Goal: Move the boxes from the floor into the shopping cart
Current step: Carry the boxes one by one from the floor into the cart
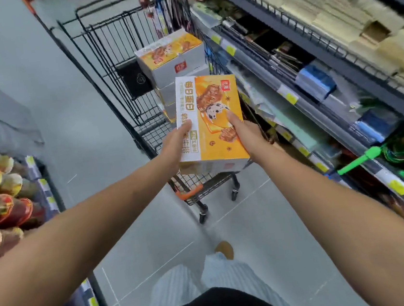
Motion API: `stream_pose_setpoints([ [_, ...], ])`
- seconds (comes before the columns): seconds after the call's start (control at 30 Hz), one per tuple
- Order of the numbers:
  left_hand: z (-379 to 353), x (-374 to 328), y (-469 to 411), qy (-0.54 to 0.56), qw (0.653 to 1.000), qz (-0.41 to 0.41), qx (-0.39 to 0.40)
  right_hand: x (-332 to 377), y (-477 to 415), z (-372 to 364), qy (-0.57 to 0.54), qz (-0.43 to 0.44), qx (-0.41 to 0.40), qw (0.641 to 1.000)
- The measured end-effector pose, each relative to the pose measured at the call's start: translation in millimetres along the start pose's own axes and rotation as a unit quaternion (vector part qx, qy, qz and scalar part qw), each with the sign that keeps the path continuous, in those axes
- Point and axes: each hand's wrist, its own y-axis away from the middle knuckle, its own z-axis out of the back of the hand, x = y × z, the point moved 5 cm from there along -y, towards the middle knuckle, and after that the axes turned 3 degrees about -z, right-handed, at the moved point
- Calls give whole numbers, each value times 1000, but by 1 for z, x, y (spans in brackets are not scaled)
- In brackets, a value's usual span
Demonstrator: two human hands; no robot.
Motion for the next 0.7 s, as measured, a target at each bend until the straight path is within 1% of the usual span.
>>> stream_pose_setpoints([
  [0.03,7,-8,-11,5,1000,1,-13,10,-12,-9,10,-4,15,1000],
  [0.13,22,-30,-34,12,1000,-6,-19,40,-27,-31,18,1,45,999],
  [0.23,37,-53,-64,4,999,-15,-32,68,-52,-49,21,3,47,999],
  [0.37,54,-85,-106,11,999,-22,-37,105,-88,-69,30,5,22,999],
  [0.47,67,-108,-145,12,999,-16,-30,133,-116,-89,14,0,10,1000],
  [0.6,86,-145,-200,-2,1000,2,0,152,-170,-118,-44,-41,-27,998],
  [0.7,104,-168,-238,-21,1000,8,-3,166,-193,-137,-104,-71,-51,991],
])
